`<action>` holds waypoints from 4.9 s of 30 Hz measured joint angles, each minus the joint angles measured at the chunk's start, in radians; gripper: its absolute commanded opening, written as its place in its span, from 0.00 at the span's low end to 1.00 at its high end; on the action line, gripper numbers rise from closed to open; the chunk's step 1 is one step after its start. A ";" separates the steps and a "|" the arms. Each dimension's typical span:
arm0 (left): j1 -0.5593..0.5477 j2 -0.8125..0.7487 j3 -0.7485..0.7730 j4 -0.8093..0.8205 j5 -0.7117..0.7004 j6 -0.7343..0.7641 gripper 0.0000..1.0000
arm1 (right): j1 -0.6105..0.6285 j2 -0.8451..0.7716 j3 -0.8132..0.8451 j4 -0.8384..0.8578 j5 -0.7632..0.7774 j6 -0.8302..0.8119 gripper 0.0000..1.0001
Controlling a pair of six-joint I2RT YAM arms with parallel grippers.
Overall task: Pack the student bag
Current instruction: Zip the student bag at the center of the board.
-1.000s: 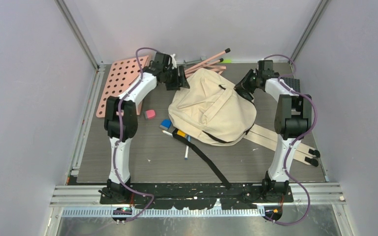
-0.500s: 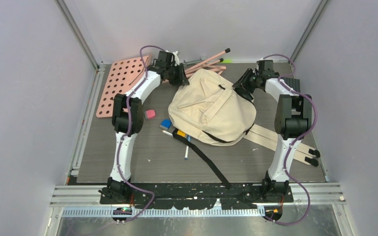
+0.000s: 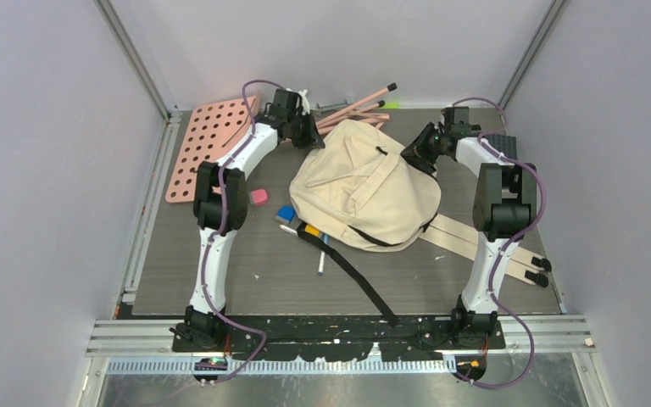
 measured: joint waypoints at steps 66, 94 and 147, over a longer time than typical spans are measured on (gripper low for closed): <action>0.004 0.101 0.119 0.214 0.044 -0.175 0.68 | -0.012 -0.131 -0.097 -0.064 0.031 -0.039 0.02; -0.035 0.037 0.031 0.235 -0.040 -0.238 0.00 | -0.027 -0.223 -0.166 -0.104 0.245 -0.043 0.02; -0.249 -0.690 -0.538 0.116 -0.071 -0.315 0.17 | 0.043 -0.197 0.454 -0.371 0.363 -0.184 0.01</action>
